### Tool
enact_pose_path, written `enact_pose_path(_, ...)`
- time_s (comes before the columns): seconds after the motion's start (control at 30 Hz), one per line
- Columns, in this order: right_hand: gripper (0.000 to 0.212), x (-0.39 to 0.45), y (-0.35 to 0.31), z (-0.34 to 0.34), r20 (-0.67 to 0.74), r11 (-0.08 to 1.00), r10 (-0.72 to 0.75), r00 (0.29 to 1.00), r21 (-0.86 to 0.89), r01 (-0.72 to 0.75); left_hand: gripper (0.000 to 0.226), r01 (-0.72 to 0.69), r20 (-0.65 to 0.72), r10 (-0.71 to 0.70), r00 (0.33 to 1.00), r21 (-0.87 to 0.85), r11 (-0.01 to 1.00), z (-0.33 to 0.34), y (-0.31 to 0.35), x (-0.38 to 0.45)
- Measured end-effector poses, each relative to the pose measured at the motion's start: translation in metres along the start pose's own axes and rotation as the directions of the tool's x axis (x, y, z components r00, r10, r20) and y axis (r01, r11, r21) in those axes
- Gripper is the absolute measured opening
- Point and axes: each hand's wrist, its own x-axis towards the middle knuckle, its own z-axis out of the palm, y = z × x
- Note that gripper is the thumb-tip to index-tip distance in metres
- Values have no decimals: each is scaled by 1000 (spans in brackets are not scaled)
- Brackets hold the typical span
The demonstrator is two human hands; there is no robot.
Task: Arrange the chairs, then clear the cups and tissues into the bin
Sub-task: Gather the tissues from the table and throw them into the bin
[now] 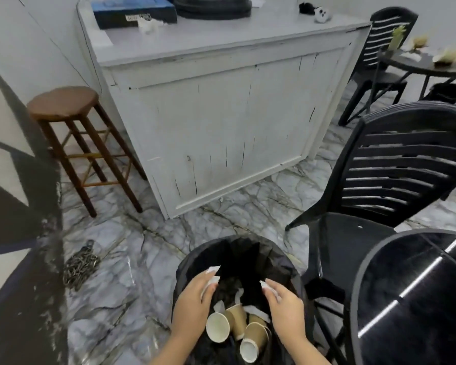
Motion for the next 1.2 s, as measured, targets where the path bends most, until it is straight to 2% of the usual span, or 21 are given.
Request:
enact_pose_path(0.13,25,18,28,16,47,996,69,997,-66,-66,30,76,4,-76,997,12,997,24,-31,8)
enact_pose_path(0.33,24,54,84,48,37,980,175,984,-98,-170,30,132,22,-131,991,-14,991,68,-82,30)
enact_pose_path(0.53,24,82,152,97,69,971,176,982,-176,-162,29,163,19,-163,986,-33,986,112,-146,46)
enact_pose_path(0.8,23,111,215,148,100,959,210,972,-213,-185,34,210,74,-215,974,74,975,141,-214,57)
enact_pose_path(0.87,35,115,221,155,151,955,225,963,-230,-187,48,228,130,-251,959,170,959,143,-221,58)
enact_pose_path(0.93,66,116,227,160,234,913,224,946,-391,-119,65,214,189,-273,943,285,934,142,-224,57)
enact_pose_path(1.0,84,115,226,161,254,865,235,938,-495,-83,71,191,215,-274,937,340,921,140,-222,56)
enact_pose_path(1.2,93,101,205,147,284,893,222,933,-443,-78,70,203,230,-300,926,367,908,122,-192,54)
